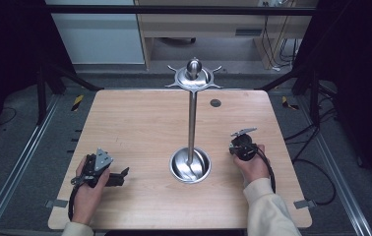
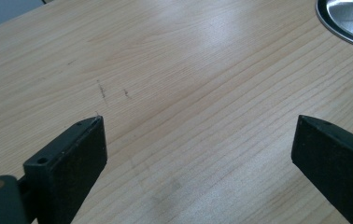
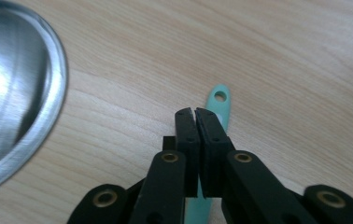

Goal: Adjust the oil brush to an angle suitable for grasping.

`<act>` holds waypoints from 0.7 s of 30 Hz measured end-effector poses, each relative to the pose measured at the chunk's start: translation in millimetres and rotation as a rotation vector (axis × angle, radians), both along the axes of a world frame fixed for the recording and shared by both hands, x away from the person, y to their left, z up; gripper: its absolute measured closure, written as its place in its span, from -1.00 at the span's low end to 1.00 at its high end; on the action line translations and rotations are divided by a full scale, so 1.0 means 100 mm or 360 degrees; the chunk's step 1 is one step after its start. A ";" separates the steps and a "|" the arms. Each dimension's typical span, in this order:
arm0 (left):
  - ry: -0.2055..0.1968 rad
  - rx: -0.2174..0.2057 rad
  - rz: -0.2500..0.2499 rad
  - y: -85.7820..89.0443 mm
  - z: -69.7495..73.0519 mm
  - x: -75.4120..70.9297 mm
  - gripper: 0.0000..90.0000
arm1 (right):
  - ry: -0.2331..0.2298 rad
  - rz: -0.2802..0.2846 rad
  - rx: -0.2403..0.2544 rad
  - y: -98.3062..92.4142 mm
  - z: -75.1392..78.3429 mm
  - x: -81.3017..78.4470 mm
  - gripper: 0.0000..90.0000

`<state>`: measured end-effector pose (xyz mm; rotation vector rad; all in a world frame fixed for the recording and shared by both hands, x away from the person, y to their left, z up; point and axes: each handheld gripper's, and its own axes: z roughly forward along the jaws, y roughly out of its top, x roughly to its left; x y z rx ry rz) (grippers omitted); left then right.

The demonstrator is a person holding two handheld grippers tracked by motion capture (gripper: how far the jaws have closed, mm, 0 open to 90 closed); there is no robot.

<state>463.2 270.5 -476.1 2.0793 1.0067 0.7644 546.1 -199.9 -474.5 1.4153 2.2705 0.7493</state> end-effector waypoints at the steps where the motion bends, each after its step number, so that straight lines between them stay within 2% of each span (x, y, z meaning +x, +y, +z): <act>1: 0.0002 0.0001 -0.0002 0.00 0.00 0.00 -0.93 | 0.0000 0.0000 0.0000 0.00 0.00 0.00 0.92; 3: 0.0006 0.0001 -0.0001 0.00 0.00 0.00 -0.93 | -0.0007 -0.0025 0.0023 0.00 0.10 -0.05 0.79; 7: 0.0008 -0.0002 -0.0002 0.00 0.00 0.00 -0.93 | -0.0025 -0.0029 -0.0005 0.01 0.27 -0.16 0.61; 8: 0.0008 -0.0003 -0.0004 0.00 0.00 0.00 -0.93 | 0.0018 -0.0043 -0.0008 0.00 0.34 -0.19 0.48; 9: 0.0007 -0.0003 -0.0003 0.00 0.00 0.00 -0.93 | 0.0018 -0.0043 -0.0008 0.00 0.34 -0.19 0.48; 11: 0.0010 -0.0003 -0.0004 0.00 0.00 0.00 -0.93 | 0.0073 -0.0047 -0.0054 0.00 0.37 -0.22 0.29; 14: 0.0014 -0.0003 -0.0007 0.00 0.00 0.00 -0.93 | 0.0135 -0.0090 -0.0079 -0.01 0.40 -0.24 0.10; 15: 0.0014 -0.0003 -0.0006 0.00 -0.01 0.00 -0.93 | 0.0135 -0.0090 -0.0079 -0.01 0.40 -0.24 0.10; 19: 0.0021 0.0005 -0.0007 0.00 -0.01 0.01 -0.93 | 0.0272 -0.0125 -0.0099 -0.01 0.37 -0.25 -0.10; 21: 0.0025 0.0005 -0.0013 -0.01 -0.01 0.00 -0.93 | 0.0312 -0.0123 -0.0100 -0.02 0.35 -0.24 -0.04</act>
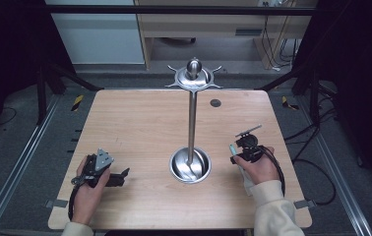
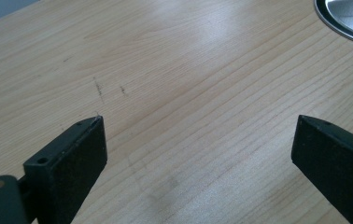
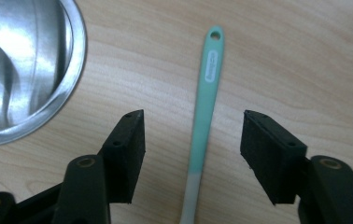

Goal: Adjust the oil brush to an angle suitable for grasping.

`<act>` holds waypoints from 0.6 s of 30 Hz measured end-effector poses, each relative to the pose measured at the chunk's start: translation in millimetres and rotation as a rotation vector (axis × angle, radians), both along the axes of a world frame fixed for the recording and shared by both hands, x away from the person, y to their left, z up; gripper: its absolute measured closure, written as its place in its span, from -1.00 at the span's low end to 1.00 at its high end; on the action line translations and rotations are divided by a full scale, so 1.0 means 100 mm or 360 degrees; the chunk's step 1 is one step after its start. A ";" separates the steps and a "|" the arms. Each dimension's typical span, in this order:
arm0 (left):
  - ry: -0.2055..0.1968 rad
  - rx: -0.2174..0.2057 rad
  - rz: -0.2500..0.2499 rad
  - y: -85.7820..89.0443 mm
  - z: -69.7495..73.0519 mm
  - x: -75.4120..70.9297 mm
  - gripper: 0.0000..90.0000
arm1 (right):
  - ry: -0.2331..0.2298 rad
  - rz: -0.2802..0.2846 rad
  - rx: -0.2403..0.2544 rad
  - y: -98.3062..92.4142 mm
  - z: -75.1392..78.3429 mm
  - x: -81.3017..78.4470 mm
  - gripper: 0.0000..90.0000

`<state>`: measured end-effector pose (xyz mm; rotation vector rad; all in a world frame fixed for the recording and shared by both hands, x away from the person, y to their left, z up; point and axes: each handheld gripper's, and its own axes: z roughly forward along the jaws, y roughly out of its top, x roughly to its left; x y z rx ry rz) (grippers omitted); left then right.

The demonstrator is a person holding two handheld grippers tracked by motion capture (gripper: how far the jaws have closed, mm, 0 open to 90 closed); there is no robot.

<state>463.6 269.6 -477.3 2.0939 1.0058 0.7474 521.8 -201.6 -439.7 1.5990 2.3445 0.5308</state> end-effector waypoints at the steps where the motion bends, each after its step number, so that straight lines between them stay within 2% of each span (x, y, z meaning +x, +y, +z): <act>1: 0.0001 0.0004 -0.0003 0.00 0.00 0.00 -0.93 | 0.0023 0.0002 -0.0007 0.00 -0.01 0.00 0.01; 5: 0.0005 0.0005 -0.0003 0.00 0.00 0.00 -0.93 | 0.0092 0.0011 -0.0049 -0.01 -0.07 0.00 0.24; 9: 0.0002 0.0001 -0.0001 0.00 0.00 0.00 -0.93 | 0.0146 0.0007 -0.0047 -0.02 -0.10 0.00 0.40; 14: 0.0003 0.0000 -0.0005 0.00 0.00 0.00 -0.93 | 0.0215 -0.0015 -0.0067 -0.02 -0.16 0.00 0.47; 18: 0.0004 0.0000 -0.0006 0.00 0.00 0.00 -0.93 | 0.0238 -0.0018 -0.0081 -0.03 -0.19 0.01 0.51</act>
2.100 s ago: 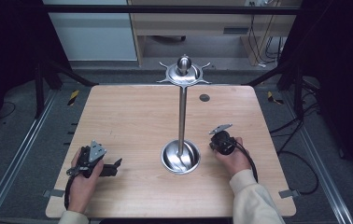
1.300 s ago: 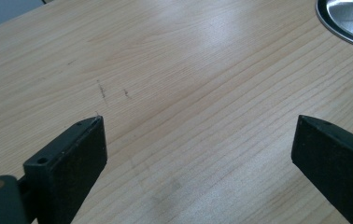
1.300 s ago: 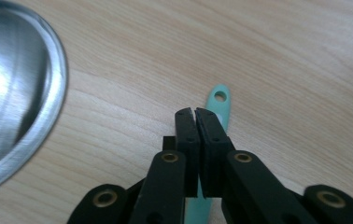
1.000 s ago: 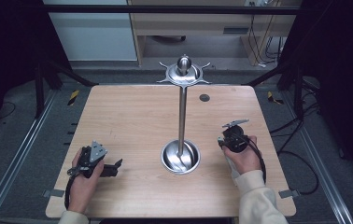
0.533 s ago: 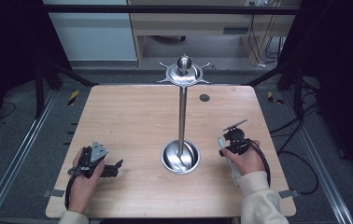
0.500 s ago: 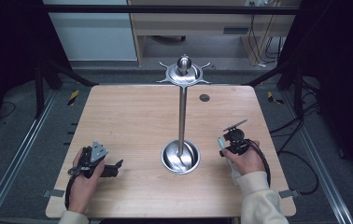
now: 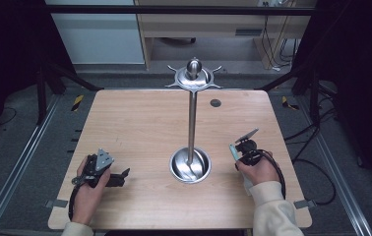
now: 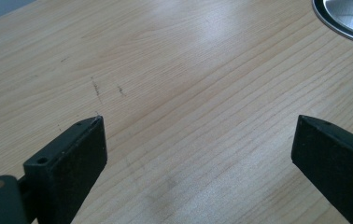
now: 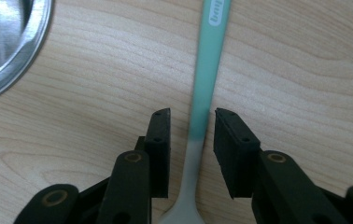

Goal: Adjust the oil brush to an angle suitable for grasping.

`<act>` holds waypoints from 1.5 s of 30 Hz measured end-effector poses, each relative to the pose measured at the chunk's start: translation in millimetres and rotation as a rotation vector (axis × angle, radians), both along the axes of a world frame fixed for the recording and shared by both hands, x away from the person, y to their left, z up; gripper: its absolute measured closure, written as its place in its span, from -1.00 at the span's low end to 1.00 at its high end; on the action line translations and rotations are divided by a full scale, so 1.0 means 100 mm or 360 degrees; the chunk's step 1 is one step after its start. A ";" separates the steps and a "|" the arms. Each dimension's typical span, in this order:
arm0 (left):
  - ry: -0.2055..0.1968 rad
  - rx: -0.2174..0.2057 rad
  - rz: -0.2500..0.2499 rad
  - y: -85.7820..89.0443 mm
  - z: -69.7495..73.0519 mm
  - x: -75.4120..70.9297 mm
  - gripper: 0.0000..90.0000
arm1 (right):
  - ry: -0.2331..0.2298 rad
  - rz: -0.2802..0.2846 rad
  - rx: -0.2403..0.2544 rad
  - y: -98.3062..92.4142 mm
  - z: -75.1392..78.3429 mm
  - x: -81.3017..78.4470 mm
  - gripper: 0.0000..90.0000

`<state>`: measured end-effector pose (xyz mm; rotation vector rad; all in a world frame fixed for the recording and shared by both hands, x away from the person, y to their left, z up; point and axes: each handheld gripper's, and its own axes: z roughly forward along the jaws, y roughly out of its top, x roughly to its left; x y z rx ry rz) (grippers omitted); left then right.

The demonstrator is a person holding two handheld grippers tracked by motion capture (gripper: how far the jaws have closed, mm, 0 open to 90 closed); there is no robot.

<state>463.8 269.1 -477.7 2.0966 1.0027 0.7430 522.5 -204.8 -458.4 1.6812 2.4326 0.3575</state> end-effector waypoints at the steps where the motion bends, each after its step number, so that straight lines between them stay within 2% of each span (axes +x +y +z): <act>1: 0.0000 -0.0001 0.0000 0.00 0.00 0.00 -0.93 | 0.0003 -0.0010 -0.0002 0.00 -0.01 0.00 0.54; 12: 0.0002 0.0003 -0.0005 -0.01 0.00 0.00 -0.93 | 0.0051 -0.0026 -0.0010 -0.01 -0.06 0.01 0.65; 25: 0.0005 0.0009 -0.0013 -0.02 0.00 0.00 -0.93 | 0.0059 -0.0033 -0.0040 -0.01 -0.08 0.02 0.78; 31: 0.0005 0.0010 -0.0014 -0.02 0.00 0.00 -0.93 | 0.0072 -0.0052 -0.0012 -0.02 -0.08 0.03 0.83; 36: 0.0006 0.0009 -0.0015 -0.02 0.00 0.00 -0.93 | 0.0060 -0.0066 0.0059 -0.08 -0.03 0.03 0.83; 40: 0.0002 0.0004 -0.0015 -0.01 0.00 0.00 -0.93 | 0.0016 -0.0062 0.0104 -0.15 0.07 0.01 0.83; 45: -0.0002 0.0003 -0.0014 -0.01 0.00 0.00 -0.93 | -0.0120 -0.0072 0.0173 -0.26 0.28 -0.03 0.83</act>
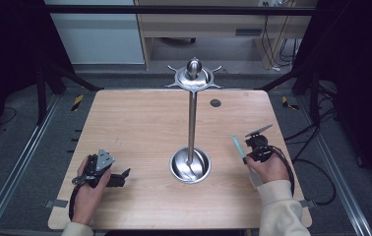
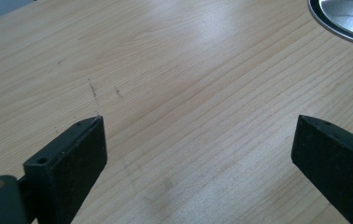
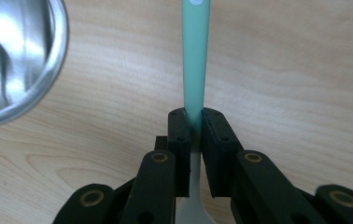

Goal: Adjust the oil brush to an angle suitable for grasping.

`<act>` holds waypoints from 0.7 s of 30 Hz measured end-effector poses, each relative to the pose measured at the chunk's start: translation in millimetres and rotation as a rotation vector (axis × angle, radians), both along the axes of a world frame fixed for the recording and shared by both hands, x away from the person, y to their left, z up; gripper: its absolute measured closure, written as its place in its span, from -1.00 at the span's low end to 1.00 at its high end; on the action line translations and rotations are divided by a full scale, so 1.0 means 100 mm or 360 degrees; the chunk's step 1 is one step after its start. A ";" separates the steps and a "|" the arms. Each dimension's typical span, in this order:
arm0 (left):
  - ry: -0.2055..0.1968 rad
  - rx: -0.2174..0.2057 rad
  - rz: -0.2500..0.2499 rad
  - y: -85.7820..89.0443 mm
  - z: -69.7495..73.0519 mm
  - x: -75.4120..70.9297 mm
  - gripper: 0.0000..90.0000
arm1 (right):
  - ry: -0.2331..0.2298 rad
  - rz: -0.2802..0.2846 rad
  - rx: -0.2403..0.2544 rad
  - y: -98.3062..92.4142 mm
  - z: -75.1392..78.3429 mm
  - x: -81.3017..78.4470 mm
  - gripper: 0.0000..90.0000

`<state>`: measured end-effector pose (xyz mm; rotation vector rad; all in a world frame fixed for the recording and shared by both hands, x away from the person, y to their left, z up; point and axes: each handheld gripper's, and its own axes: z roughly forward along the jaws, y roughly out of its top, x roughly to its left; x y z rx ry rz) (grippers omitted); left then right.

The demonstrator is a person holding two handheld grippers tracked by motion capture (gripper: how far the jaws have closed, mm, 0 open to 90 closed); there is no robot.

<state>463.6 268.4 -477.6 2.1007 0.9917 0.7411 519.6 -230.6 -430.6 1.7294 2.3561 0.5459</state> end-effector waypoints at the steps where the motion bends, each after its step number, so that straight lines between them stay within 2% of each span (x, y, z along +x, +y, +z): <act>1: 0.0000 -0.0001 0.0000 0.00 0.00 0.00 -0.93 | -0.0022 -0.0002 0.0014 -0.02 0.04 -0.01 0.83; 7: 0.0006 0.0005 0.0002 -0.01 0.00 0.00 -0.93 | -0.0140 -0.0043 0.0085 -0.19 0.25 -0.08 0.83; 12: 0.0007 0.0005 0.0000 0.00 0.00 0.00 -0.93 | -0.0216 -0.0072 0.0114 -0.34 0.36 -0.13 0.83; 21: 0.0025 0.0000 -0.0006 -0.01 -0.01 0.01 -0.93 | -0.0343 -0.0091 0.0181 -0.47 0.58 -0.24 0.83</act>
